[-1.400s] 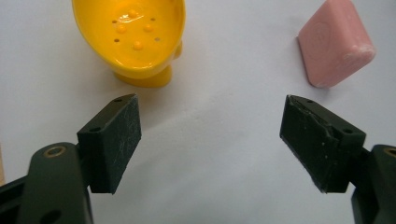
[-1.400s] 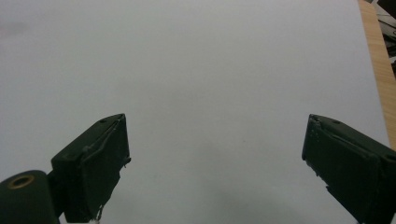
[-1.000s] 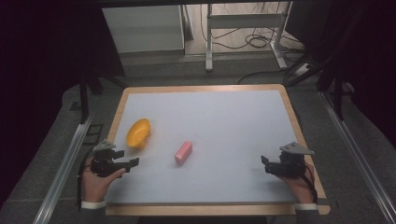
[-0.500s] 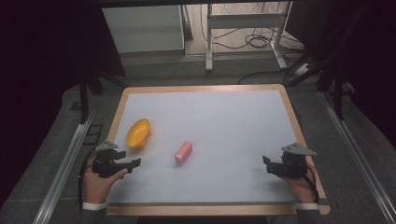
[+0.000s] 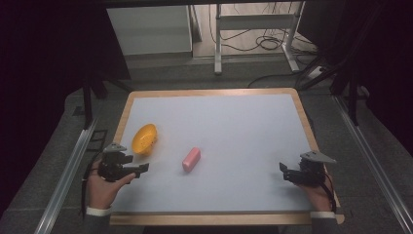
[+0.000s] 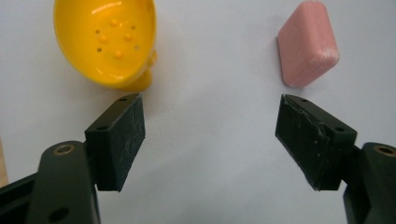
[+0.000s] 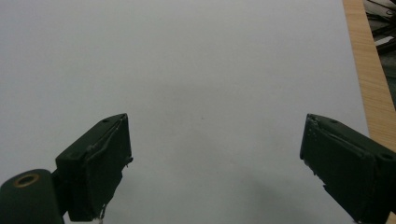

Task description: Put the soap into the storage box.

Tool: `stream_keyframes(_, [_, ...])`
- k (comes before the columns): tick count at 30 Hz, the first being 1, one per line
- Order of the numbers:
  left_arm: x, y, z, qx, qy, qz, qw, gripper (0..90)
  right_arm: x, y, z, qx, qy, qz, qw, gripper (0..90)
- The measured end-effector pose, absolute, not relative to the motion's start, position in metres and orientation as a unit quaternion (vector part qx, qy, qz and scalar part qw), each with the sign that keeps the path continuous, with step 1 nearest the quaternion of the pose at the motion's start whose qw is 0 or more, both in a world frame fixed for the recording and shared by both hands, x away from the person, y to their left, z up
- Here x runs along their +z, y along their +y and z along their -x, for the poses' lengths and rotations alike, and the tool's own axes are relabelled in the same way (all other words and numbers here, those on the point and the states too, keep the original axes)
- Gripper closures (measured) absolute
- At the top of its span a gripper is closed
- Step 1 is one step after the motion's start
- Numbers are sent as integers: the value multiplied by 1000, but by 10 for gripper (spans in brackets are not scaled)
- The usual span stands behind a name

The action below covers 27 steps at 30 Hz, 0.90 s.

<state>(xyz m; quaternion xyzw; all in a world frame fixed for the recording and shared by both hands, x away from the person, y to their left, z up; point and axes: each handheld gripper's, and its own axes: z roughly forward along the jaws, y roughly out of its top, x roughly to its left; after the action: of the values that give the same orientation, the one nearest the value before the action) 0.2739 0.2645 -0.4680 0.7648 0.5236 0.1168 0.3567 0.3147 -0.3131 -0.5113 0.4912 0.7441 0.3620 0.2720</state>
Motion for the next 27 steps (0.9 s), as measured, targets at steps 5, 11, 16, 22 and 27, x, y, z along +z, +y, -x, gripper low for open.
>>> stream_keyframes(5, [-460, 260, -283, 117, 517, -771, 352, 245, -508, -314, -311, 365, 742, -489, 278, 87])
stream_keyframes(11, [-454, 253, -287, 117, 511, -776, 350, 245, -504, -315, -307, 379, 740, -481, 278, 88])
stream_keyframes(16, [-449, 245, -291, 118, 503, -783, 345, 245, -504, -315, -305, 379, 741, -479, 278, 87])
stream_keyframes(22, [-443, 241, -296, 115, 498, -789, 341, 245, -504, -317, -305, 377, 741, -481, 278, 87])
stream_keyframes(27, [-440, 235, -301, 116, 497, -793, 333, 246, -504, -316, -305, 379, 743, -478, 275, 88])
